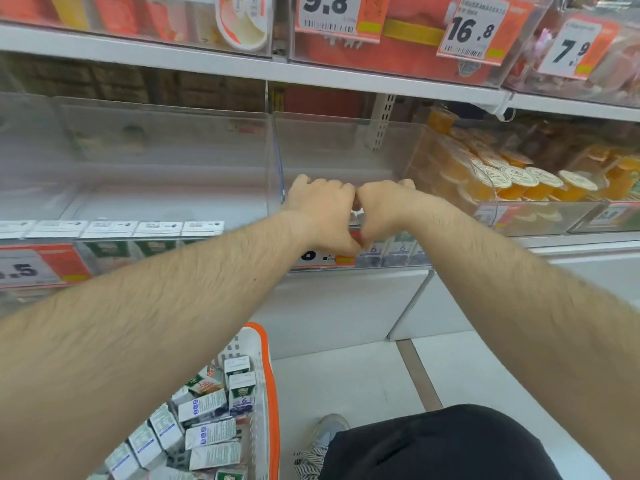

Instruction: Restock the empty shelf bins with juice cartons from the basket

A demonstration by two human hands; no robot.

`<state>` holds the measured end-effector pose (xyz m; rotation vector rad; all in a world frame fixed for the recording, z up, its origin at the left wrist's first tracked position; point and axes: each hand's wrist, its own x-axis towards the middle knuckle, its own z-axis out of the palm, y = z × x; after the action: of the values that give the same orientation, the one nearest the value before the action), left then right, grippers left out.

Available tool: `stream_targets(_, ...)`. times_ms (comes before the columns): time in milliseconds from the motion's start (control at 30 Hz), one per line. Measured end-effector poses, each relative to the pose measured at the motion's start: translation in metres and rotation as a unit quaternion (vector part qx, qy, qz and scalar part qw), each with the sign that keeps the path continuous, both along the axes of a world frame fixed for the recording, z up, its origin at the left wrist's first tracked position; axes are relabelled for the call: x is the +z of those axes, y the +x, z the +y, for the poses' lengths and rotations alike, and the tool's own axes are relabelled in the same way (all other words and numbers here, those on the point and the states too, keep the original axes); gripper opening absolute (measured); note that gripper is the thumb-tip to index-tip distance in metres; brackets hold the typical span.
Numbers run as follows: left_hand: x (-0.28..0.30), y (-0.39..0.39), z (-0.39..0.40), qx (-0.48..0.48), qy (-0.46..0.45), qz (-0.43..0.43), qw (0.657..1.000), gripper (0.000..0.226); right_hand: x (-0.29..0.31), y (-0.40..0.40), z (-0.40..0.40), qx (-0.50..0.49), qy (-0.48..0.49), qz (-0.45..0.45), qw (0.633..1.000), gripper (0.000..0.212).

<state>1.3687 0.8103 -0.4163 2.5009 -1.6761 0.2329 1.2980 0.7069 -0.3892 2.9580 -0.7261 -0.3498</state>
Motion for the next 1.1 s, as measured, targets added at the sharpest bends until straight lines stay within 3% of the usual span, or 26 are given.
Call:
stream_targets(100,-0.012,-0.011,0.028,-0.005,-0.107,-0.011,0.994,0.046,-0.002,-0.013,0.032,0.002,-0.017,-0.13,0.991,0.016)
stream_targets(233,-0.029,-0.022,0.07,-0.006,-0.229,0.036,0.973,0.052,-0.022,-0.028,0.081,0.008,0.024,-0.31,0.951,0.02)
stream_targets(333,-0.05,-0.023,0.117,-0.008,-0.256,0.074,0.964,0.055,-0.052,-0.034,0.119,0.098,0.087,-0.392,0.911,0.025)
stream_targets(400,-0.074,-0.02,0.153,0.01,-0.229,0.107,0.968,0.058,-0.08,-0.031,0.141,0.148,0.101,-0.323,0.929,0.034)
stream_targets(500,-0.122,-0.012,0.2,0.069,-0.108,0.189,0.974,0.064,-0.119,-0.022,0.173,0.212,0.129,-0.177,0.953,0.025)
stream_targets(700,-0.192,0.009,0.259,0.188,0.042,0.312,0.931,0.057,-0.192,0.019,0.206,0.256,0.17,0.083,0.948,0.023)
stream_targets(900,-0.239,0.036,0.312,0.279,0.11,0.37,0.879,0.039,-0.257,0.036,0.211,0.149,0.256,0.137,0.945,0.018)
stream_targets(1100,-0.272,0.031,0.348,0.214,0.388,0.323,0.836,0.027,-0.309,0.031,0.237,0.154,0.244,0.239,0.927,0.016)
